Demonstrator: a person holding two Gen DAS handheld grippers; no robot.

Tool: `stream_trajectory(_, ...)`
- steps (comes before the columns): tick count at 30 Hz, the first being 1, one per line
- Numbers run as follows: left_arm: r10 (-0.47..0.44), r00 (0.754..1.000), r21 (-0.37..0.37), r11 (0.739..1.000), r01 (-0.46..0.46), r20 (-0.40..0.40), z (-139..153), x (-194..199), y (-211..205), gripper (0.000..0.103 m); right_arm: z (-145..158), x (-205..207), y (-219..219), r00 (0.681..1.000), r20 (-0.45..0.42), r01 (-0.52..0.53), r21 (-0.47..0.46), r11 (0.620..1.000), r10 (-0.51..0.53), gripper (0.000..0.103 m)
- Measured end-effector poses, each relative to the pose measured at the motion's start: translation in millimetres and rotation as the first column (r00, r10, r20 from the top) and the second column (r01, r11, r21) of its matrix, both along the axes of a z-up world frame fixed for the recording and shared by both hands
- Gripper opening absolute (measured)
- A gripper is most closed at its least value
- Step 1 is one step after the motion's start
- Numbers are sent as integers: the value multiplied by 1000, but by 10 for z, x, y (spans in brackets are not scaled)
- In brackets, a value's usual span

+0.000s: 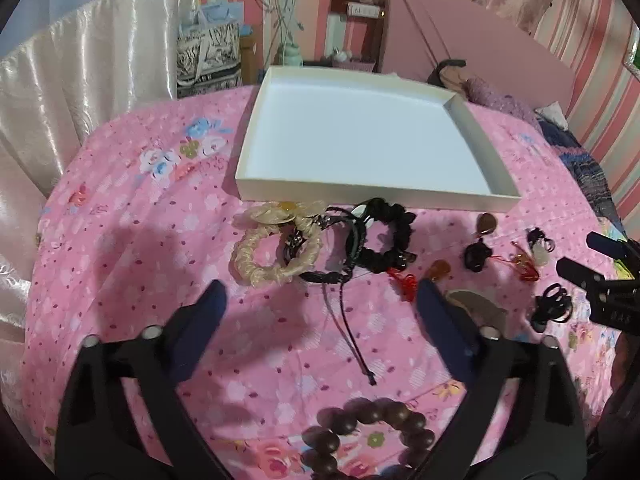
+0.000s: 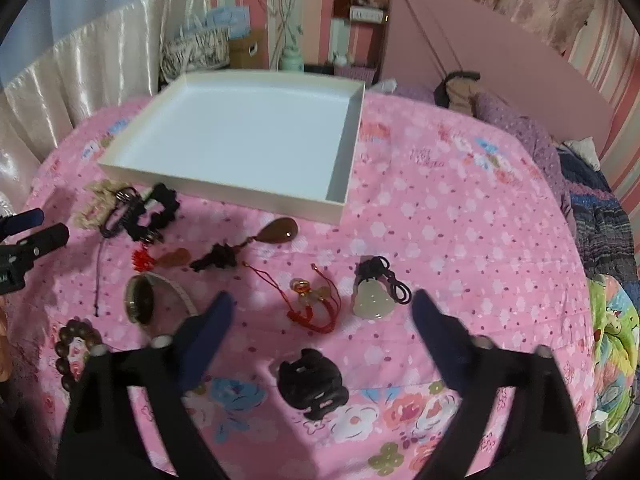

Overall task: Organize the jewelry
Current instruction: 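Grasp the cream scrunchie with the left gripper while the right gripper grasps the red-string pendant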

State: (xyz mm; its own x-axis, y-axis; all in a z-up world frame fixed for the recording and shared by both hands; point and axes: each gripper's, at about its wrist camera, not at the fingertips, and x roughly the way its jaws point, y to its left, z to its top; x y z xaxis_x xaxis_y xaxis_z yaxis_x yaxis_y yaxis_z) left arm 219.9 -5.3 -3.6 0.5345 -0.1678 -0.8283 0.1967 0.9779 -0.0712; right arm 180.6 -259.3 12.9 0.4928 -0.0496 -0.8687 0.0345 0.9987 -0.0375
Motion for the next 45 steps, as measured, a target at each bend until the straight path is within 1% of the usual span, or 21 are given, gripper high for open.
stream_trajectory(1,-10,1000,8,1000,10,-16,-42,48,-14,82,-37,37,-10,1000,-18,0,5,1000,1,81)
stream_trajectory(4,-7,999,40,999,8,-32,-115,155,-22,81,-130,113,-31,999,-53,-1,11,1000,2,76)
stream_trajectory(6,2,999,53,999,0,-33,-157,231,-10,78,-199,170,-44,997,-79,-4,10,1000,4,67)
stream_trajectory(8,-8,999,48,999,11,-51,-199,308,-14,70,-273,225,-78,994,-106,6,28,1000,-3,63)
stream_trajectory(10,-1,997,52,999,5,-76,-270,395,-7,57,-341,263,-107,992,-126,16,41,999,-10,61)
stream_trajectory(12,0,996,53,999,5,-92,-334,434,-7,55,-428,300,-123,989,-150,24,46,999,-16,57)
stream_trajectory(14,9,994,61,998,-2,-105,-396,476,7,49,-483,318,-125,985,-170,24,65,998,-12,56)
stream_trajectory(15,10,994,58,998,-3,-110,-413,491,16,40,-508,324,-117,984,-178,22,72,997,-9,54)
stream_trajectory(17,7,992,37,999,-3,-127,-447,516,46,29,-538,339,-94,983,-183,17,64,998,-6,52)
stream_trajectory(19,11,992,23,1000,-8,-129,-458,535,71,25,-565,361,-87,982,-187,20,65,998,-8,51)
stream_trajectory(20,13,992,21,1000,-10,-128,-462,541,81,22,-567,367,-81,982,-186,22,64,998,-10,47)
stream_trajectory(22,14,992,22,1000,-11,-125,-450,535,95,14,-588,390,-47,981,-193,17,63,998,-5,37)
stream_trajectory(23,14,992,22,1000,-11,-123,-433,525,100,12,-611,395,-31,980,-201,11,71,997,3,30)
stream_trajectory(24,13,993,20,1000,-11,-119,-413,513,109,10,-619,411,-24,979,-204,9,69,998,5,28)
stream_trajectory(27,13,995,21,1000,-11,-96,-343,502,142,9,-629,423,6,981,-196,8,59,998,4,24)
stream_trajectory(29,8,997,20,1000,-6,-79,-295,497,157,7,-625,422,19,981,-192,5,59,998,6,15)
stream_trajectory(33,7,999,34,999,-5,-47,-217,470,144,6,-566,399,35,987,-163,7,43,999,0,11)
stream_trajectory(39,-11,1000,21,1000,11,13,0,424,69,5,-261,400,-2,996,-88,14,59,998,-9,8)
stream_trajectory(40,-12,1000,16,1000,12,19,37,426,76,5,-213,417,3,997,-74,14,61,998,-10,6)
stream_trajectory(41,-12,1000,6,1000,12,27,92,440,73,5,-167,445,-3,998,-62,14,67,998,-9,1)
stream_trajectory(45,-7,998,-35,999,9,62,302,529,64,5,33,586,-3,1000,-7,6,79,997,-5,1)
